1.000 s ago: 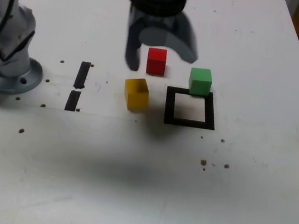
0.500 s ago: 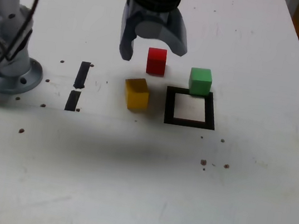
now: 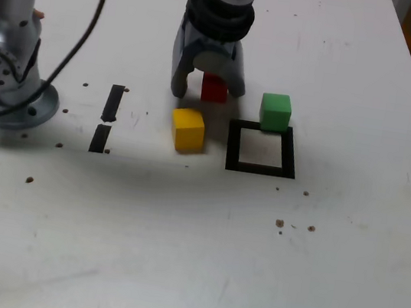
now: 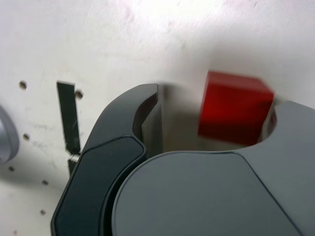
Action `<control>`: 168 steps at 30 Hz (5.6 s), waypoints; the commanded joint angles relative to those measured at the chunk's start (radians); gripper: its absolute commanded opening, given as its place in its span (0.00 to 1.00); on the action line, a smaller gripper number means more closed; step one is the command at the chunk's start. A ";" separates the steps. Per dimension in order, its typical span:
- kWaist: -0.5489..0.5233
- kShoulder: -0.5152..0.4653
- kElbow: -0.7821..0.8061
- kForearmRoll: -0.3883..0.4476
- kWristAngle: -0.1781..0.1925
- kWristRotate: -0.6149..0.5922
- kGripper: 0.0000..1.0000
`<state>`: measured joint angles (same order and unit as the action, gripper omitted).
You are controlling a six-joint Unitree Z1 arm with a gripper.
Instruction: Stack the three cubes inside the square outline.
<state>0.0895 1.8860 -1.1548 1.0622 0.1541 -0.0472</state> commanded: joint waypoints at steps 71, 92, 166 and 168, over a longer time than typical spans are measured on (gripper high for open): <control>-0.264 0.053 -0.304 0.096 0.084 -0.182 0.25; -0.298 0.163 -0.329 0.089 -0.091 -0.172 0.25; -0.222 -0.177 -0.029 0.174 -0.148 -0.078 1.00; -0.239 -0.176 -0.019 0.152 -0.175 -0.088 1.00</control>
<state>-0.1495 1.7071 -1.1734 1.2265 -0.0123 -0.1333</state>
